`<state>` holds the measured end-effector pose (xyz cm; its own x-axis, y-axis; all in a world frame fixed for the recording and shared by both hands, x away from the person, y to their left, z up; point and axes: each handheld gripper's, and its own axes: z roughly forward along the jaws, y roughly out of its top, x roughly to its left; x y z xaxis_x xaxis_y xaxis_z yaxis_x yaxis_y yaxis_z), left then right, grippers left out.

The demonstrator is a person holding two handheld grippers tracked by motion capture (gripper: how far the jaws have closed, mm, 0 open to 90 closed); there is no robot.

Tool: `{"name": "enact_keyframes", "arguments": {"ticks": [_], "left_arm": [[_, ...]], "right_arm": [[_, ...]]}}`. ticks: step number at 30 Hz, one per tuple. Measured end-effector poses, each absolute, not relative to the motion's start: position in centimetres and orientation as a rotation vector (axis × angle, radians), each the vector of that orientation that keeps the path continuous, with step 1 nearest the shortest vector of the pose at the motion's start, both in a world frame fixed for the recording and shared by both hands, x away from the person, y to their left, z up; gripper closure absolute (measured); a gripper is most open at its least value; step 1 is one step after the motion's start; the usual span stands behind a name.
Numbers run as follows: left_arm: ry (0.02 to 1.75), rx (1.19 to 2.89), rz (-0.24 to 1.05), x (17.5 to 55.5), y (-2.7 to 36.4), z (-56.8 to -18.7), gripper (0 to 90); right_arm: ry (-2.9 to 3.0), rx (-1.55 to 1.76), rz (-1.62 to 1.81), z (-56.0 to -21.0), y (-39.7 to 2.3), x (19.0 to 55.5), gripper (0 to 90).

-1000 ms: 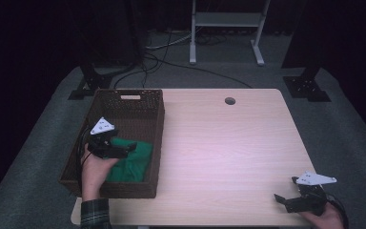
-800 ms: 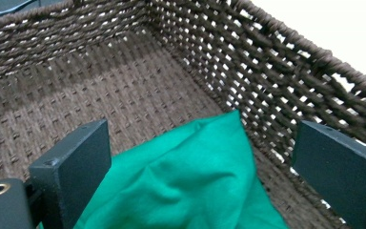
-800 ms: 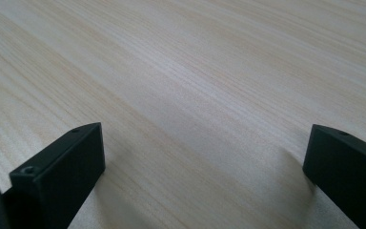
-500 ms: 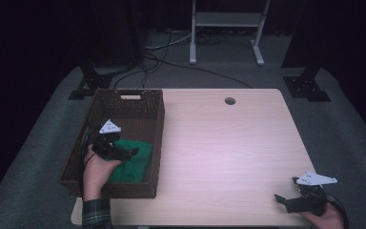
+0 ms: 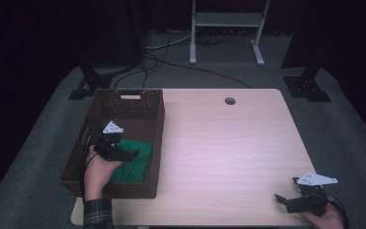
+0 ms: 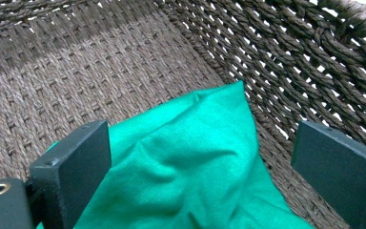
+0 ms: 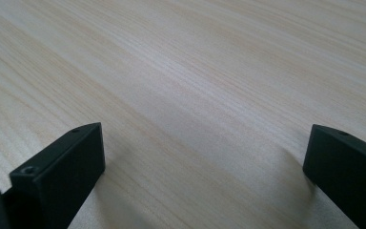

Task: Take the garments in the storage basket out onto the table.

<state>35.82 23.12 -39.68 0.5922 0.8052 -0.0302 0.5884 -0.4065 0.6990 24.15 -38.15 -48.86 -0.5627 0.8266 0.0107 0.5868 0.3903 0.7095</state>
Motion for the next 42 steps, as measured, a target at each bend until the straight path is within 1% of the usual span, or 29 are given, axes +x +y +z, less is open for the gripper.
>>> {"name": "enact_keyframes", "arguments": {"ticks": [12,23,42], "left_arm": [[1.138,2.165,0.397,35.9,23.0,-40.0,5.2],[1.203,2.205,0.354,36.4,23.0,-40.5,5.2],[1.261,2.288,0.286,37.0,22.6,-41.5,5.2]], "right_arm": [[2.302,1.238,0.963,-48.9,-38.2,23.7,0.0],[2.3,1.238,0.964,-48.9,-38.3,23.7,0.0],[2.288,1.248,0.964,-48.9,-38.3,23.6,0.0]]}}
